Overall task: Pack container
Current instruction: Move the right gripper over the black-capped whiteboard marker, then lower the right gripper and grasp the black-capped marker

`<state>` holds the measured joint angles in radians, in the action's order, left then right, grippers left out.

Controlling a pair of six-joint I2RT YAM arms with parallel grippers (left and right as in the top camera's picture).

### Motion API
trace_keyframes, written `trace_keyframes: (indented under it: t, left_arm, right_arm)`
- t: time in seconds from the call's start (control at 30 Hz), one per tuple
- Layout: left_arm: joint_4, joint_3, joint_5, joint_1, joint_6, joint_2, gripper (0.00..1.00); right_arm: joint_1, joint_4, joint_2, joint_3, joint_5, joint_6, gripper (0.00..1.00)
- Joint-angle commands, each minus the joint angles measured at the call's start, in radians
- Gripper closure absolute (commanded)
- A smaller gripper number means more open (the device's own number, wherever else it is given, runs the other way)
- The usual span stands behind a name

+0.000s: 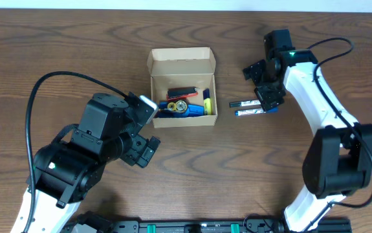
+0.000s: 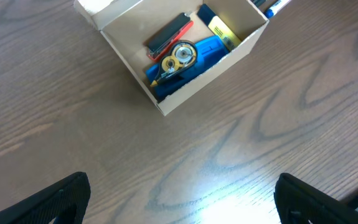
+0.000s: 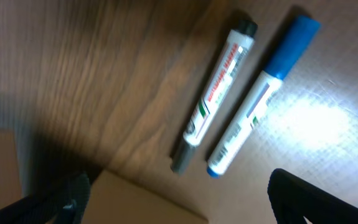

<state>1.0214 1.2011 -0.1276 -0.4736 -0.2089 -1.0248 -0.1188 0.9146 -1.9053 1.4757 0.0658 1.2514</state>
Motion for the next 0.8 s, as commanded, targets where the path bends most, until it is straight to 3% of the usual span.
trace_keyframes:
  t: [0.0,0.27,0.77]
  left_arm:
    - [0.003,0.012,-0.003,0.003,0.007,-0.001,0.05]
    - [0.003,0.012,-0.003,0.003,0.007,-0.001,0.05]
    - [0.003,0.012,-0.003,0.003,0.007,-0.001,0.05]
  right_arm:
    - [-0.008,-0.027,-0.035,-0.006,-0.040,0.035,0.06]
    - [-0.013,-0.061,-0.101,-0.006,-0.044,0.053,0.07]
    - [-0.013,-0.114,-0.159,-0.006,-0.066,0.042,0.19]
